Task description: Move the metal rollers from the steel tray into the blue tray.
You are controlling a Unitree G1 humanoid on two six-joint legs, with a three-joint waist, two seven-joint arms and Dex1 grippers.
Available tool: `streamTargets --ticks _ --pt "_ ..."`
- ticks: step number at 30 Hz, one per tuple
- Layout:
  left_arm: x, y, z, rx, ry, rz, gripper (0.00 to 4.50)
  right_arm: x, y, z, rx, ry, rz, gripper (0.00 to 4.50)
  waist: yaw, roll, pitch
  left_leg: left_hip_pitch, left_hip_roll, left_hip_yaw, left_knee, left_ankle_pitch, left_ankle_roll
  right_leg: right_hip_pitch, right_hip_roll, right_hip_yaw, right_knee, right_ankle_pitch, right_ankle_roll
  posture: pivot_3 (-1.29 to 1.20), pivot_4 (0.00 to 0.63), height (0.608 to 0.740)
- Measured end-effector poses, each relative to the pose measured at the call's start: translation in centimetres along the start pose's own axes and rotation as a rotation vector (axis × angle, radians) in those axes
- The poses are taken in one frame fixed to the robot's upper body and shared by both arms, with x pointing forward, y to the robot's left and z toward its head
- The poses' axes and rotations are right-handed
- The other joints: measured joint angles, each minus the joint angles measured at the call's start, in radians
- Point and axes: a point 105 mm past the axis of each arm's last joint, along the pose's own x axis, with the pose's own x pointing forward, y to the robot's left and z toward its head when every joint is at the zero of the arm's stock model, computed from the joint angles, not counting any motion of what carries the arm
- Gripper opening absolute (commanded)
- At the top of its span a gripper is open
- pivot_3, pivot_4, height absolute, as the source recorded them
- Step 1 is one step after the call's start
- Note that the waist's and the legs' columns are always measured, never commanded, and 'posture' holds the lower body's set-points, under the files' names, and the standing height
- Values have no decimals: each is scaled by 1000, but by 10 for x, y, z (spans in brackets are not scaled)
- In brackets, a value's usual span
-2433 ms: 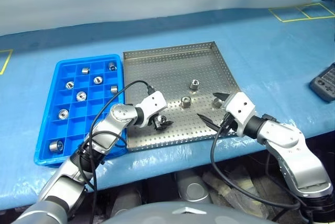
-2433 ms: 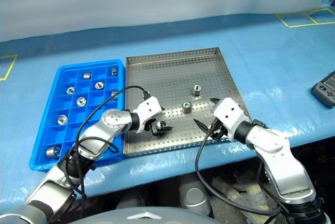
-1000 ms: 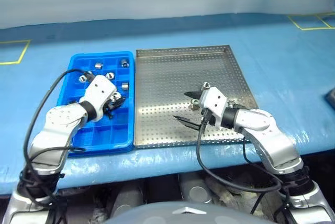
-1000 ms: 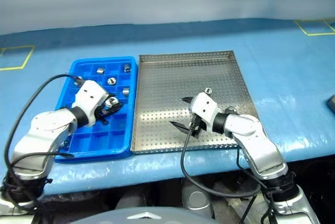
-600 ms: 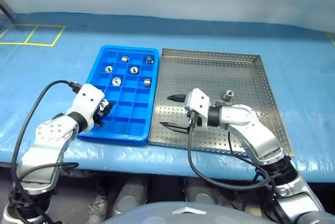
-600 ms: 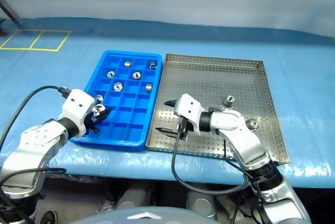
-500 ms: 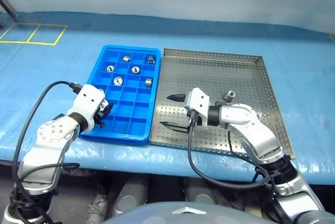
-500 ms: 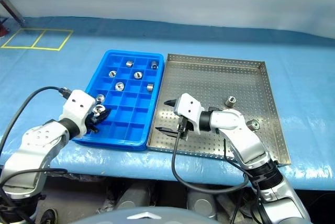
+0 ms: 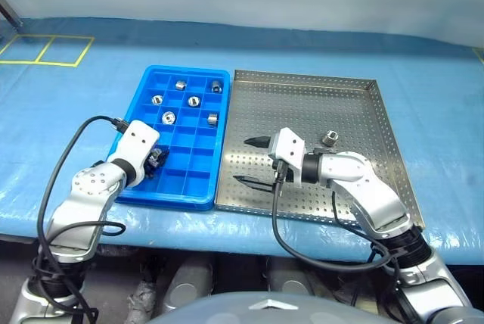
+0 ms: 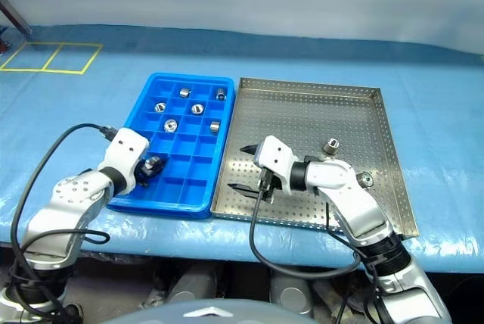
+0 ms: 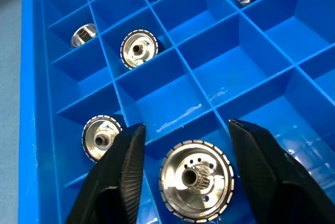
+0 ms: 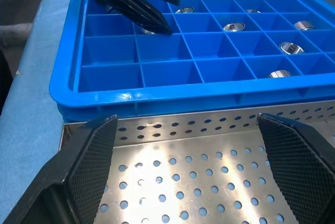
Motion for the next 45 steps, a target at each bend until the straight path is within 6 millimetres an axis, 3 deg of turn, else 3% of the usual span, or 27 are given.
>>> streamTargets --ticks 1,5,8,13,19,25,36,39,44,45 --pt "1 1 0 -1 0 4 4249 0 0 0 1 0 -3 4500 0 0 0 0 0 0 0 0 0 0 0 0 0 0 0 -70 150 740" --pt "2 4 3 -8 -9 25 4249 -1 -3 0 -1 -1 -26 4500 -2 0 0 0 0 0 0 0 0 0 0 0 0 0 0 -75 150 740" --pt "4 -4 17 -61 -88 -15 4249 -6 -14 0 -15 9 -100 4500 -1 0 0 -1 0 0 0 1 -2 0 0 0 0 0 0 -88 150 740" --pt "-12 -55 65 -62 -350 -306 4249 -31 -50 -12 -17 89 -335 4500 -2 0 0 -1 0 2 1 1 -3 0 -1 1 -1 0 0 -136 150 740" --pt "-20 -104 95 -29 -517 -566 4249 -68 -75 -36 51 200 -526 4500 -15 0 0 0 0 4 1 -1 1 0 0 2 -1 0 -1 -182 150 740" --pt "-10 -114 95 -11 -510 -626 4249 -75 -65 -54 148 234 -542 4500 -52 0 0 1 1 5 1 -1 2 1 1 3 0 0 0 -219 150 740" --pt "-6 -124 89 13 -483 -698 4249 -68 -46 -71 302 217 -514 4500 -85 0 0 1 1 5 2 -1 3 2 2 4 0 -1 2 -233 150 740" --pt "-6 -125 89 21 -487 -699 4291 -69 -46 -77 346 218 -530 3899 -90 0 0 1 1 5 2 -1 3 1 1 4 0 -1 2 -233 150 740" --pt "-5 -122 87 34 -479 -687 4291 -73 -48 -86 377 239 -550 2420 -91 0 0 1 1 5 2 -1 3 1 2 4 0 0 2 -233 150 740" --pt "-5 -122 87 36 -478 -685 4291 -73 -49 -86 378 240 -552 2420 -91 0 0 1 1 5 2 -1 3 1 2 4 0 0 2 -233 150 740"
